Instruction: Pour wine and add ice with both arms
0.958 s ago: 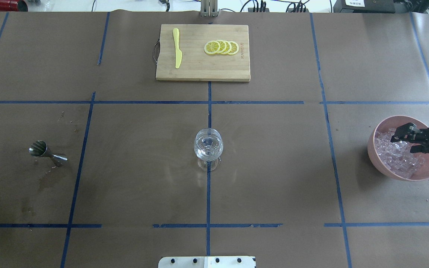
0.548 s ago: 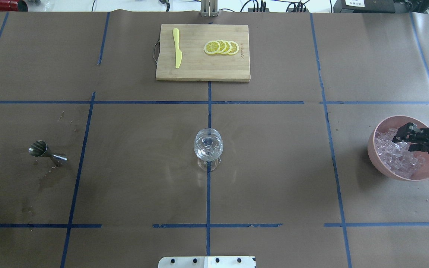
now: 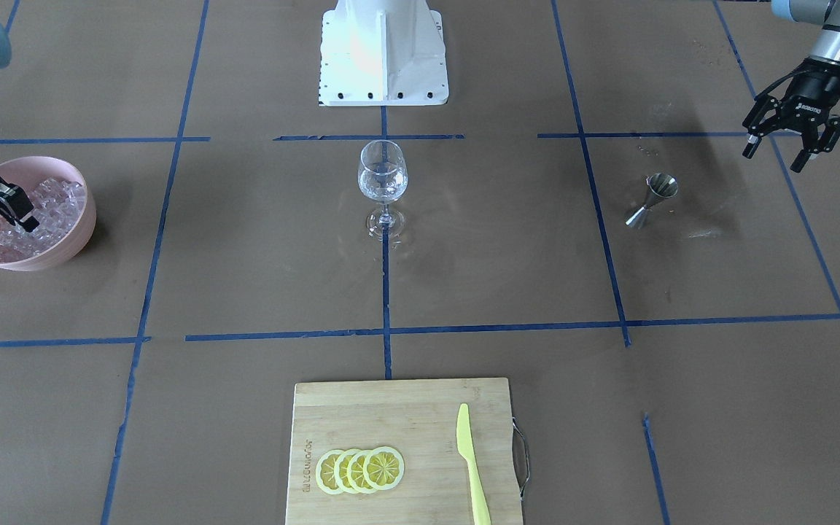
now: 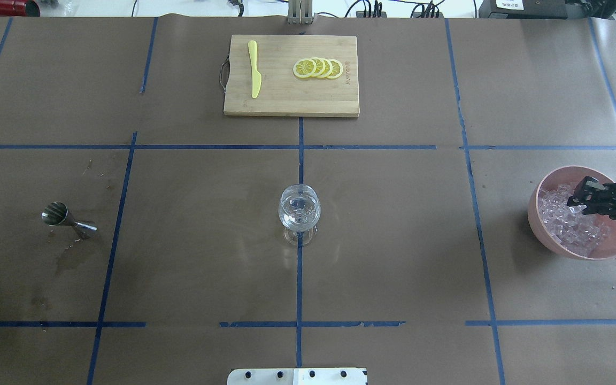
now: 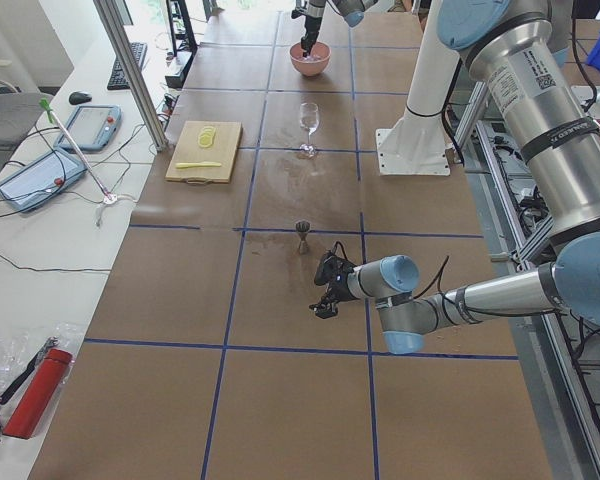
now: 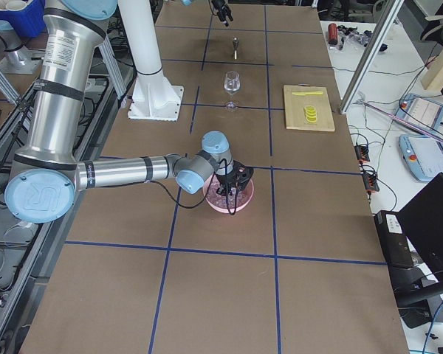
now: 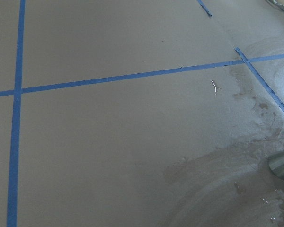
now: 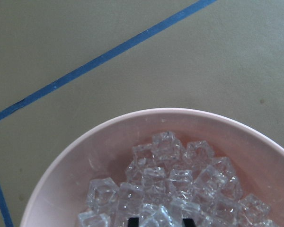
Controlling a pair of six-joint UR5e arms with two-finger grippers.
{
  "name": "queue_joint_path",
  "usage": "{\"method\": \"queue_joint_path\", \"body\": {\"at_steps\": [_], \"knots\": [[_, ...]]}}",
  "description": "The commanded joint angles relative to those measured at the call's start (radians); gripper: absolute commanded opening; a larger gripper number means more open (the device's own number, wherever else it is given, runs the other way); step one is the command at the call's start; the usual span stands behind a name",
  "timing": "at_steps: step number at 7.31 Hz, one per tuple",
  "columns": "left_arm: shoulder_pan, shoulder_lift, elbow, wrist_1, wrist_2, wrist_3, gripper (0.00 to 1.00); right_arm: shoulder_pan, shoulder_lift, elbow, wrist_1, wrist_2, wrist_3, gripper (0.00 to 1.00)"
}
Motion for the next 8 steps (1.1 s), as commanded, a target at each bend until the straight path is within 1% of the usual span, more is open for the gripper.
{"method": "queue_joint_path", "body": {"at_steps": [1,2,3,4,5,6,7,8], "knots": [[0.000,0.001,-0.002,-0.001,0.000,0.000,1.00,0.041,-0.004,0.056,0.000,0.019,-0.002,0.00],[0.000,0.001,-0.002,-0.001,0.000,0.000,1.00,0.076,-0.007,0.111,-0.002,0.044,-0.004,0.00],[-0.002,0.001,-0.002,-0.001,0.000,0.000,1.00,0.142,0.000,0.138,-0.002,0.114,-0.005,0.00],[-0.002,0.002,-0.002,-0.024,-0.002,0.011,1.00,0.136,0.017,0.185,-0.026,0.145,-0.004,0.00],[-0.002,0.002,-0.002,-0.041,-0.014,0.012,1.00,0.123,0.116,0.222,-0.131,0.134,0.002,0.00],[-0.002,0.001,0.005,-0.041,-0.111,0.012,1.00,0.078,0.226,0.265,-0.258,0.131,0.015,0.00],[-0.055,-0.002,0.006,-0.040,-0.196,0.020,1.00,0.029,0.354,0.285,-0.381,0.130,0.060,0.00],[-0.122,-0.018,0.011,-0.026,-0.239,0.100,1.00,-0.064,0.502,0.297,-0.507,0.124,0.150,0.00]]}}
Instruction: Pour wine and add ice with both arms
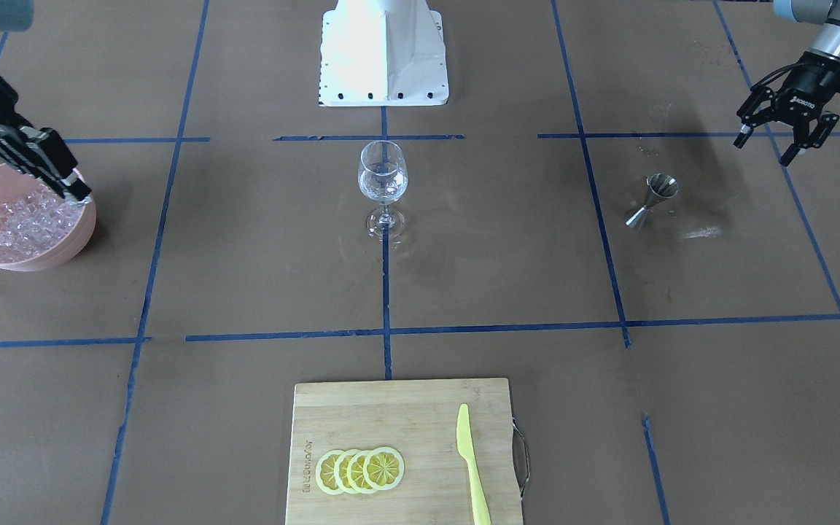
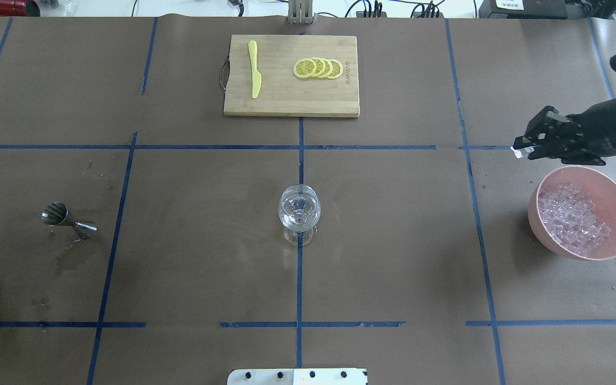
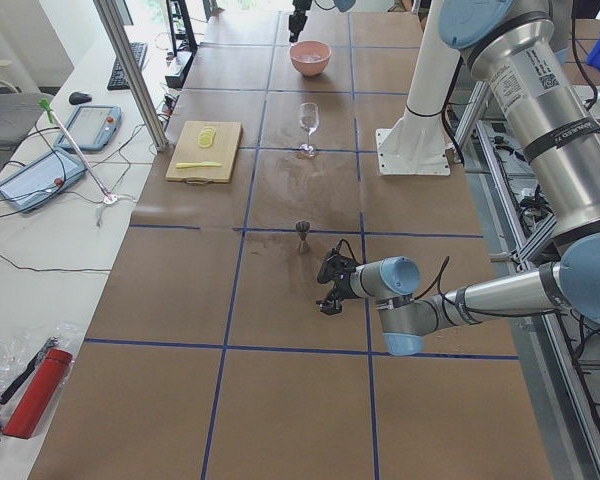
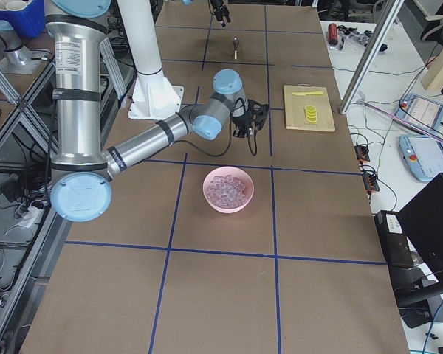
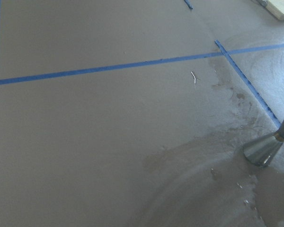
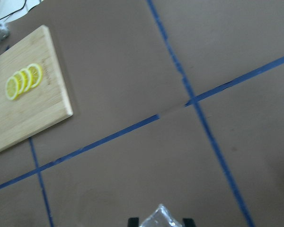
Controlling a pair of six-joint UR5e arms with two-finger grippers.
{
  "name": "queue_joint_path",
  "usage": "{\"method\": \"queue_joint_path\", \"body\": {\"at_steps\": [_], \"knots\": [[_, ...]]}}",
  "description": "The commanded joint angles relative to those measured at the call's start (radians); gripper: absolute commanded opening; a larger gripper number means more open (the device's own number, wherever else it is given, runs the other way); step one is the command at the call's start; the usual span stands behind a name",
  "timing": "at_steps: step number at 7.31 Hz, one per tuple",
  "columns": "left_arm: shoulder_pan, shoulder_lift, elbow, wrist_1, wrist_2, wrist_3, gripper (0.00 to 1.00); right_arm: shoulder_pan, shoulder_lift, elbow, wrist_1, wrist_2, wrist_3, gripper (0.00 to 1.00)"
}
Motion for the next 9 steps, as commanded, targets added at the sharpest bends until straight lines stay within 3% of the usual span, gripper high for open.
{"method": "queue_joint_path", "body": {"at_steps": [1,2,3,4,8,9], "knots": [[-0.108,-0.016,0.029,0.008,-0.082,0.099,1.00,-0.213,0.322,0.021,-0.289,-0.081,0.178,0.00],[-0.113,-0.014,0.035,0.001,-0.082,0.100,1.00,-0.366,0.456,0.013,-0.392,-0.247,0.222,0.00],[-0.113,-0.014,0.041,0.002,-0.081,0.100,1.00,-0.463,0.538,-0.020,-0.437,-0.359,0.249,0.00],[-0.113,-0.013,0.043,0.002,-0.081,0.100,1.00,-0.479,0.604,-0.086,-0.437,-0.375,0.273,0.00],[-0.116,-0.013,0.041,-0.005,-0.079,0.092,1.00,-0.478,0.623,-0.109,-0.437,-0.389,0.267,0.00],[-0.118,-0.013,0.041,-0.005,-0.079,0.092,1.00,-0.478,0.620,-0.109,-0.439,-0.387,0.265,0.06]]}}
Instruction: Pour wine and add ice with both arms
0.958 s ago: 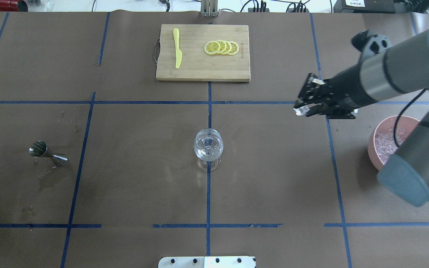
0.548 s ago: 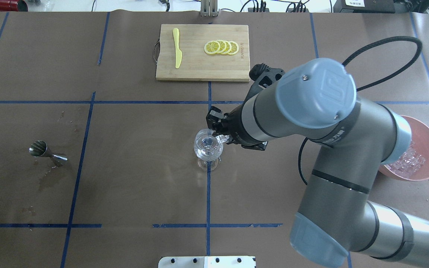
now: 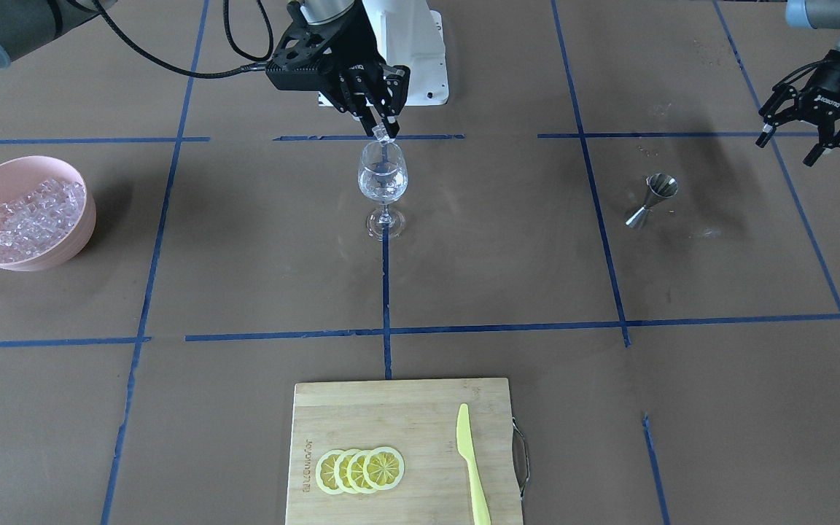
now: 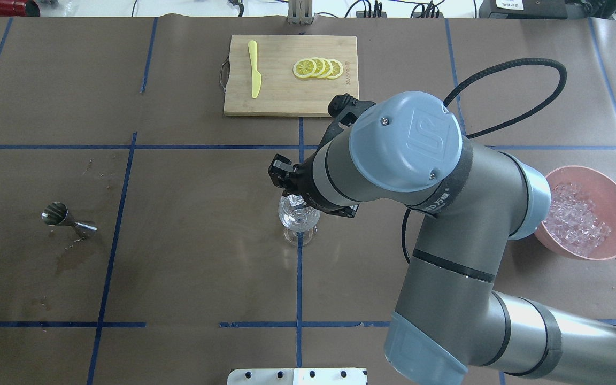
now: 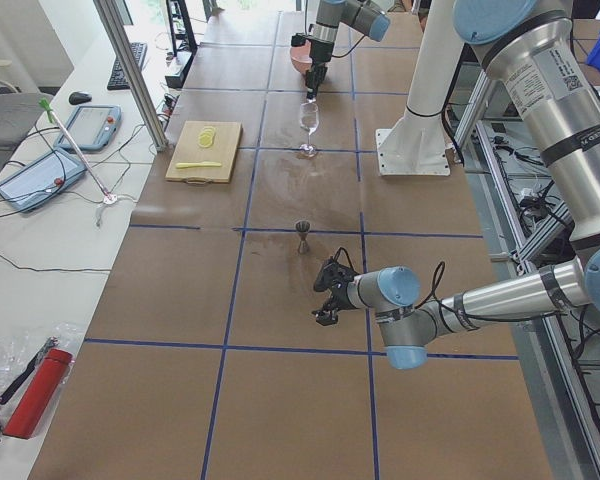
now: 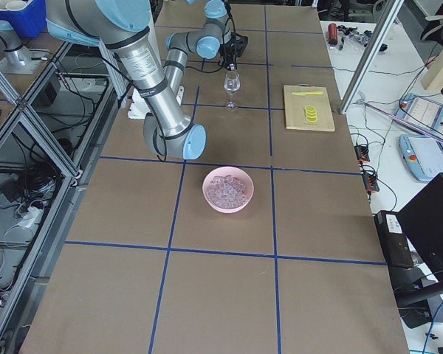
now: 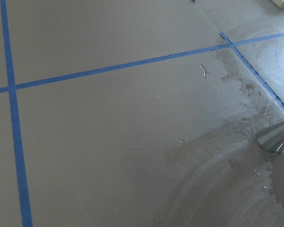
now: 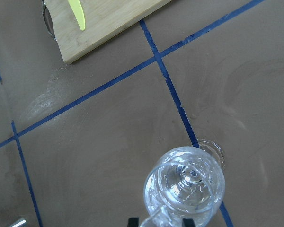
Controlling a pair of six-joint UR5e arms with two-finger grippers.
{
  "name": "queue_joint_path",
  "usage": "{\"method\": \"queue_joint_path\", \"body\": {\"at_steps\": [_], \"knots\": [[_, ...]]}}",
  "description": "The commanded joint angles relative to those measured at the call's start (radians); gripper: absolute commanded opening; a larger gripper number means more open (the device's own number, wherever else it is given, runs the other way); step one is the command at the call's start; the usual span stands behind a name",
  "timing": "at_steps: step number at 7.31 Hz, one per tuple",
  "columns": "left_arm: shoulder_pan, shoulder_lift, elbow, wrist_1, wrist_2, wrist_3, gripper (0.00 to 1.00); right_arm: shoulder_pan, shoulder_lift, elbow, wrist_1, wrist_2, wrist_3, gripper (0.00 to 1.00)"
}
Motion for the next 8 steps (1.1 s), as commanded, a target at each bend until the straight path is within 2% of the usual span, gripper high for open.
{"method": "queue_joint_path", "body": {"at_steps": [1,2,4,5,6,7,8], "knots": [[-0.002,0.000,0.000,-0.001,0.002,-0.001,1.00,0.000,-0.002,-0.001,-0.002,-0.002,-0.001,0.59],[-0.002,0.000,0.000,-0.002,0.003,-0.001,1.00,0.000,-0.002,-0.003,-0.002,-0.004,0.000,0.78],[-0.003,0.000,0.000,-0.002,0.005,-0.003,1.00,0.009,0.001,-0.004,-0.002,-0.004,-0.004,0.78],[-0.003,0.003,0.000,-0.002,-0.001,0.004,1.00,0.064,-0.017,0.005,-0.003,0.024,-0.007,0.79],[-0.015,0.008,0.001,0.004,-0.005,0.008,1.00,0.130,-0.110,0.046,-0.005,0.094,-0.025,0.78],[-0.061,-0.001,0.018,0.019,-0.050,0.031,1.00,0.224,-0.218,0.109,0.000,0.187,-0.168,0.78],[-0.155,-0.008,0.038,0.072,-0.119,0.115,1.00,0.321,-0.333,0.143,0.004,0.267,-0.310,0.78]]}}
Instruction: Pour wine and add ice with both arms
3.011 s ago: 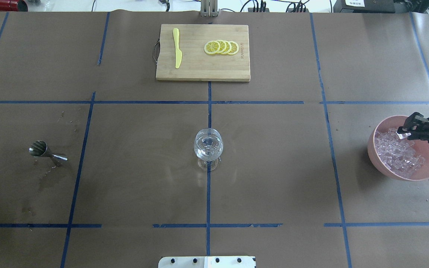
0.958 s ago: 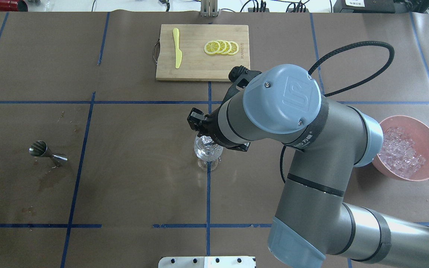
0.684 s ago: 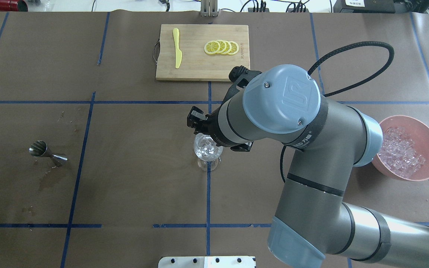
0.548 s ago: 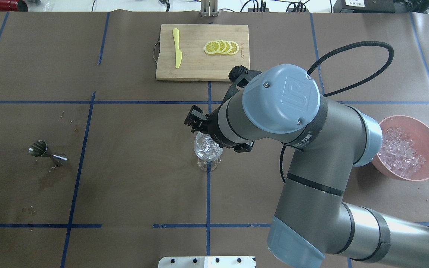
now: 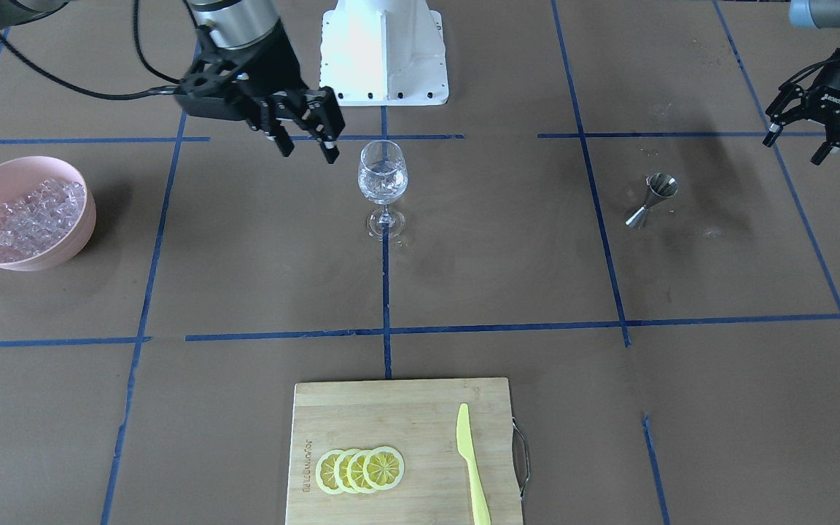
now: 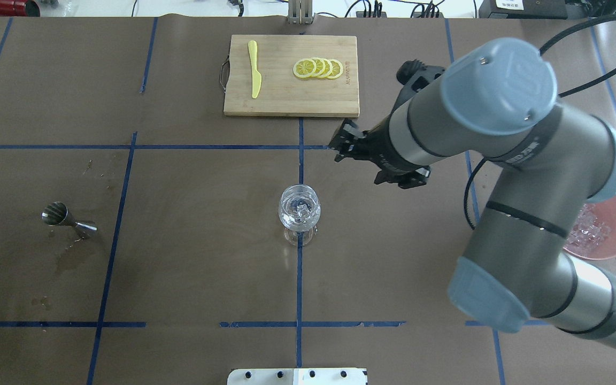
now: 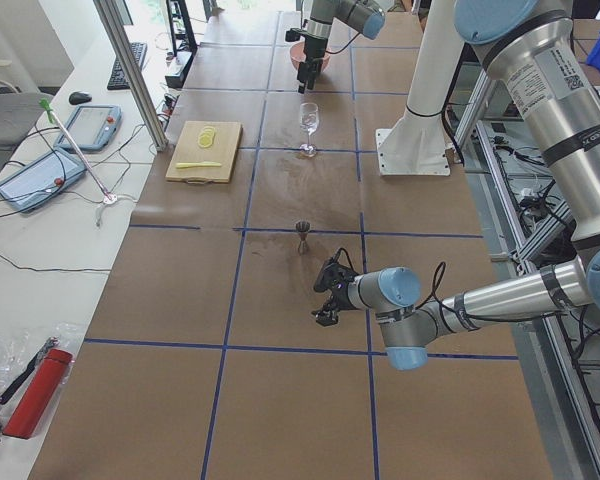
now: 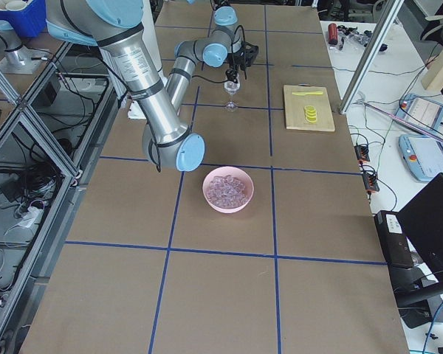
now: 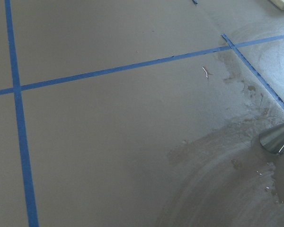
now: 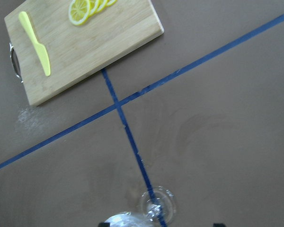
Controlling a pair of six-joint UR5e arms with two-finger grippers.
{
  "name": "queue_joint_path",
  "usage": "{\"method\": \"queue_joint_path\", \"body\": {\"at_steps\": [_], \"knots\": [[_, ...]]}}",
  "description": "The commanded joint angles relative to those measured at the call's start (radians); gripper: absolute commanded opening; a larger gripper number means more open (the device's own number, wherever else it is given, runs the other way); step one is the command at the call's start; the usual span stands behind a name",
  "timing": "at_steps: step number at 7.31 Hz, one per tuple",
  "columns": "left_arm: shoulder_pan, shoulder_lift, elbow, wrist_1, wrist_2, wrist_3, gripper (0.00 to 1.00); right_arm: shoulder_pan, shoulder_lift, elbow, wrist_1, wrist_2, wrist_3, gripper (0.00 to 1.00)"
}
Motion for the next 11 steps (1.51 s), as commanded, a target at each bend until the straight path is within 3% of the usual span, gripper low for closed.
{"method": "queue_joint_path", "body": {"at_steps": [1,3,4,7,8,9,11], "knots": [[-0.236,-0.084,0.019,0.199,-0.178,0.202,1.00,0.220,-0.222,0.053,0.005,0.159,-0.320,0.79],[-0.444,-0.218,-0.005,0.593,-0.333,0.438,1.00,0.436,-0.380,0.024,0.005,0.245,-0.709,0.79],[-0.501,-0.276,-0.062,0.803,-0.348,0.512,1.00,0.527,-0.422,-0.025,0.000,0.268,-0.898,0.79],[-0.660,-0.427,-0.275,1.513,-0.473,0.736,1.00,0.708,-0.464,-0.221,-0.004,0.273,-1.336,0.80],[-0.705,-0.483,-0.320,1.716,-0.473,0.783,1.00,0.719,-0.473,-0.243,-0.007,0.279,-1.392,1.00],[-0.722,-0.485,-0.332,1.813,-0.473,0.818,1.00,0.729,-0.482,-0.243,-0.007,0.280,-1.394,1.00],[-0.710,-0.412,-0.325,1.805,-0.478,0.823,1.00,0.729,-0.488,-0.243,-0.004,0.282,-1.395,1.00]]}}
